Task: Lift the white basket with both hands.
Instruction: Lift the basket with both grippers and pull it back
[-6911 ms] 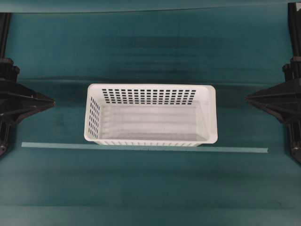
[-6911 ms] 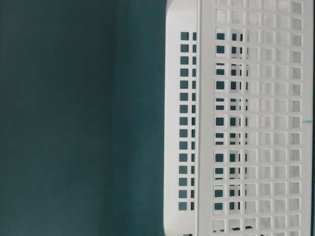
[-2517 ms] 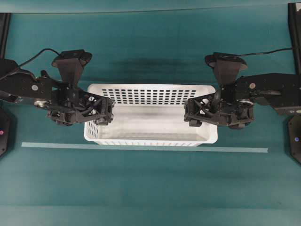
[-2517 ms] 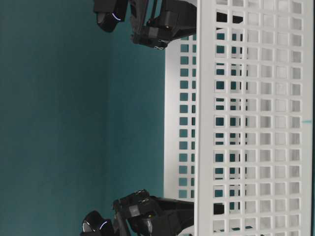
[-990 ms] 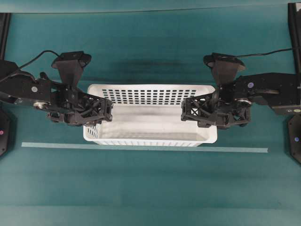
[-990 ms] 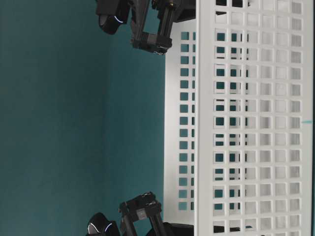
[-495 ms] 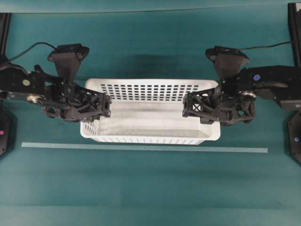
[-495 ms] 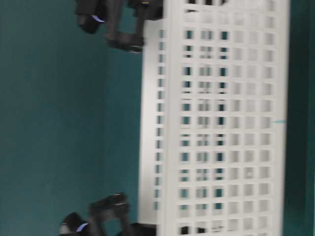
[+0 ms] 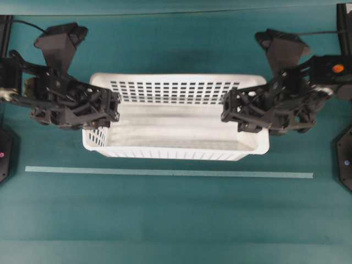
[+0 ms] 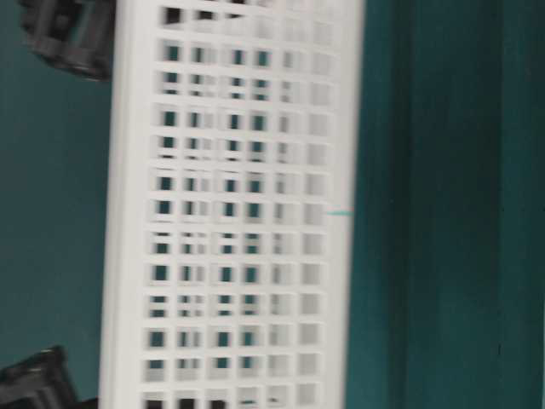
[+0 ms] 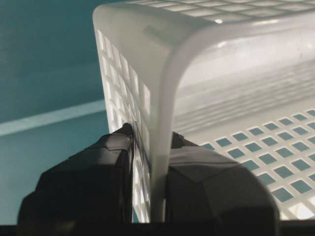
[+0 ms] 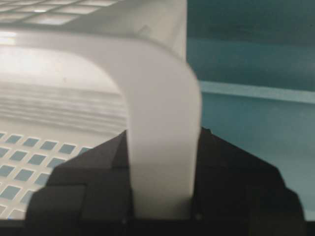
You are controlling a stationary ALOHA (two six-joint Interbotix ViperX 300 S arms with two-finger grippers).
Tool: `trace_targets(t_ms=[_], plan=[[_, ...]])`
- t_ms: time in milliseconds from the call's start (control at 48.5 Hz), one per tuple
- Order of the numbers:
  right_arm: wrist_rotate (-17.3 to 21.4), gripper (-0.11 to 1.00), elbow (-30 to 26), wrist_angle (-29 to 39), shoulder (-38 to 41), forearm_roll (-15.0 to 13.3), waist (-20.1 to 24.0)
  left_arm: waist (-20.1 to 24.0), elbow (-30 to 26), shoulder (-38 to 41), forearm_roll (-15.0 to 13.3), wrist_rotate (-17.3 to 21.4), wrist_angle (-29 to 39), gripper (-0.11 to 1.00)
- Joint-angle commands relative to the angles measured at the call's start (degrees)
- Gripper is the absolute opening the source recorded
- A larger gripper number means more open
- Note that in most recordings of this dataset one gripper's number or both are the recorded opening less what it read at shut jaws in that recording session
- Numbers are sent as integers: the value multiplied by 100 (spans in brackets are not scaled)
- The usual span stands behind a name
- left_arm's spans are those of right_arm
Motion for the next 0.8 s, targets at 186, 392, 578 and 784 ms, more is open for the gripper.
trace_targets(t_ms=[186, 392, 578, 784], plan=[[-44, 18, -554, 668, -237, -9, 9, -26, -668, -220, 18, 53, 176, 8], [-62, 18, -1081, 1477, -202, -62, 35, -44, -1151, -185, 35, 167, 729, 8], [-105, 18, -1617, 1907, -132, -202, 62, -35, -1696, -141, 18, 264, 1178, 8], [-255, 18, -2250, 2566, 0, -220, 79, -35, -2215, -70, 18, 431, 1441, 8]])
